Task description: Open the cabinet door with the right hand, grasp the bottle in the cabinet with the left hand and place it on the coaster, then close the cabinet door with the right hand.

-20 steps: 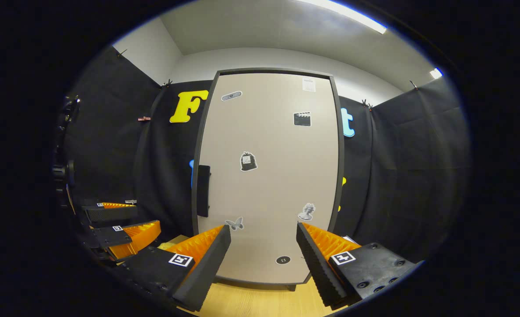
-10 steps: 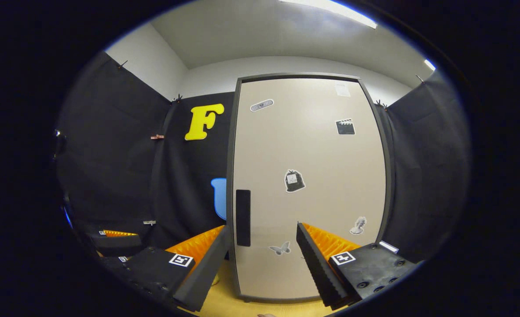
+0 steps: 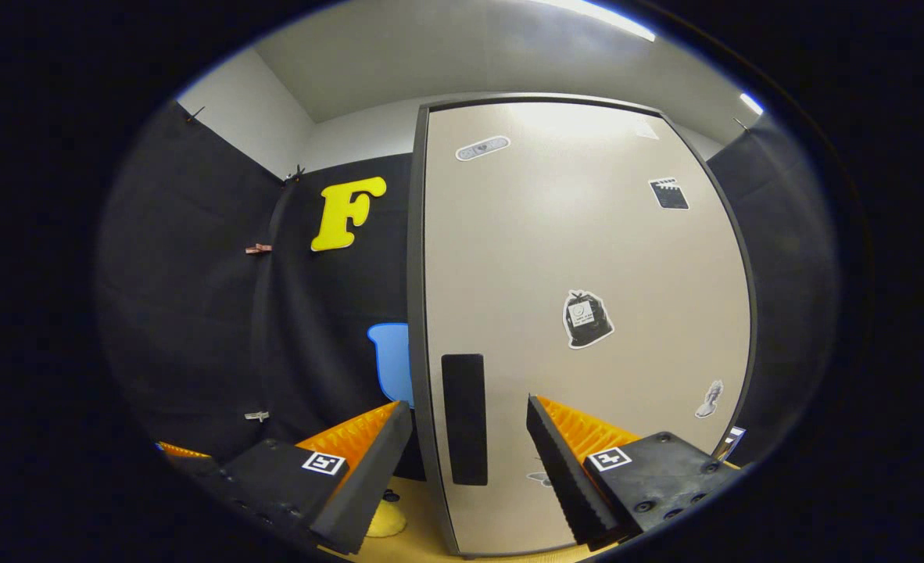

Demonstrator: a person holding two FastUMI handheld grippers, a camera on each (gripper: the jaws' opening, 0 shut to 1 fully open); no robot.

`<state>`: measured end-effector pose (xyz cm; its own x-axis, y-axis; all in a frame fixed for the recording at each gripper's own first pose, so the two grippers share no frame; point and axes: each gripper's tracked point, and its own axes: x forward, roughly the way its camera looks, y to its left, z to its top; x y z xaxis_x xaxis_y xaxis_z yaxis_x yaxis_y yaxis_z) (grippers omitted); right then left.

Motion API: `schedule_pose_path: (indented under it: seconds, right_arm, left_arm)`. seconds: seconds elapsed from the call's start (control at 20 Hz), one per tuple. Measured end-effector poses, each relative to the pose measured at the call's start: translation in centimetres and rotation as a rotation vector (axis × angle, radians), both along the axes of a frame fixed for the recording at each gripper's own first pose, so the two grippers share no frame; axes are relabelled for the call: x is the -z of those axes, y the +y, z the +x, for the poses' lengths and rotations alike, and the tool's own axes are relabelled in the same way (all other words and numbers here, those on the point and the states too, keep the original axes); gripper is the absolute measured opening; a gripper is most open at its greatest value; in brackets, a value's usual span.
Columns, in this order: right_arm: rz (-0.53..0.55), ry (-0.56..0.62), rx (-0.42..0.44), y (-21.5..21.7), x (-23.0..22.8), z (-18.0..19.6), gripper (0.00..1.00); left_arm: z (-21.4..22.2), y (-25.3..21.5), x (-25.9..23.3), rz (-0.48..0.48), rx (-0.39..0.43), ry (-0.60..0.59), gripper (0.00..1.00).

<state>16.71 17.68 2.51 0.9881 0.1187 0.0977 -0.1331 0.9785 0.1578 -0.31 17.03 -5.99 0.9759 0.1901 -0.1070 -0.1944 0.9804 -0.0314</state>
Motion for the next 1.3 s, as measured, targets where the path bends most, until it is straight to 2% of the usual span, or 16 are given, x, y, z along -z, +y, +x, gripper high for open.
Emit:
schedule_pose_path:
  seconds: [0.1,0.25,0.3,0.35,0.4,0.55,0.6,0.75,1.05,1.3]
  right_arm:
    - [-0.014,0.016,0.020,0.0,0.7,1.0,0.93]
    - [-0.027,0.041,0.017,0.6,1.8,2.1,0.83]
    - [-0.029,0.048,0.017,0.8,2.1,2.4,0.83]
    - [-0.032,0.051,0.025,0.8,2.3,2.7,0.79]
    - [-0.036,0.051,0.049,0.5,2.4,3.1,0.73]
    - [-0.043,0.040,0.085,0.6,2.2,2.7,0.39]
    - [-0.057,0.038,0.102,0.3,2.6,4.4,0.38]
    - [-0.069,0.041,0.099,0.6,2.4,3.2,0.12]
    - [-0.074,0.060,-0.018,0.8,2.0,0.7,0.12]
    - [-0.050,0.084,-0.098,0.5,1.0,-3.1,0.12]
  left_arm:
    - [0.6,0.1,0.0,-0.001,0.011,-0.003,0.89]
    - [1.3,0.1,0.2,0.004,0.021,-0.006,0.89]
    - [1.4,0.0,0.1,0.004,0.024,-0.008,0.89]
    - [1.5,-0.1,0.2,0.005,0.025,-0.009,0.89]
    - [1.4,0.0,0.2,0.006,0.025,-0.009,0.89]
    - [1.4,0.2,0.5,0.020,0.016,0.002,0.89]
    - [1.4,0.3,0.5,0.029,0.009,0.004,0.89]
    - [1.0,0.6,0.5,0.047,-0.010,0.004,0.89]
    - [-0.2,0.9,-0.1,0.038,-0.021,-0.014,0.89]
    - [-0.9,-1.9,-1.3,0.033,-0.004,-0.032,0.89]
